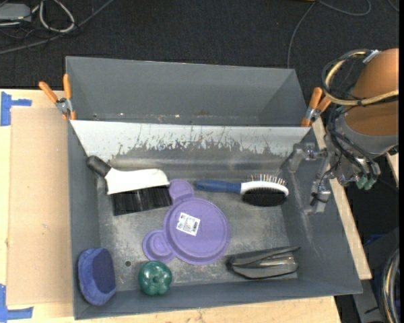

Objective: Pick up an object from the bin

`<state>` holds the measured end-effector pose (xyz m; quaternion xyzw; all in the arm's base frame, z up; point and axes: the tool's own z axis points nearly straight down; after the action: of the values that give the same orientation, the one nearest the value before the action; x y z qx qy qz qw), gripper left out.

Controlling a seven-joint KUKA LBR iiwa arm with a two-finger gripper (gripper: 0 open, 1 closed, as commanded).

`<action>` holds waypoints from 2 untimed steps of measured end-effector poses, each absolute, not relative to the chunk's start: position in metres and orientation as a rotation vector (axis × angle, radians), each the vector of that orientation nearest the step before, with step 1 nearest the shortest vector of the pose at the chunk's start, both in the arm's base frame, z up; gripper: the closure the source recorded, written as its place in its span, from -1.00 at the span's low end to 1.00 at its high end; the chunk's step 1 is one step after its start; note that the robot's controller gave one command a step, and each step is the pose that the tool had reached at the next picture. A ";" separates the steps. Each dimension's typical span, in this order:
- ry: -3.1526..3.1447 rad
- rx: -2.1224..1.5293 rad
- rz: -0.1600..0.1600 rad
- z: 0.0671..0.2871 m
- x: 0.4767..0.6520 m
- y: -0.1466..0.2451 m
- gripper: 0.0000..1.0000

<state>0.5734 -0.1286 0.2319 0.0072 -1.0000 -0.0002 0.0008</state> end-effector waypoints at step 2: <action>-3.141 -0.084 -0.001 0.174 0.568 -0.122 -1.00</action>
Offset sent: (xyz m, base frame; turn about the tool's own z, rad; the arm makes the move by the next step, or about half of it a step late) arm -0.0080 0.0081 -0.0710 0.0767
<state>0.5679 -0.1218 0.1737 -0.0269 -0.9996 -0.0002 -0.0003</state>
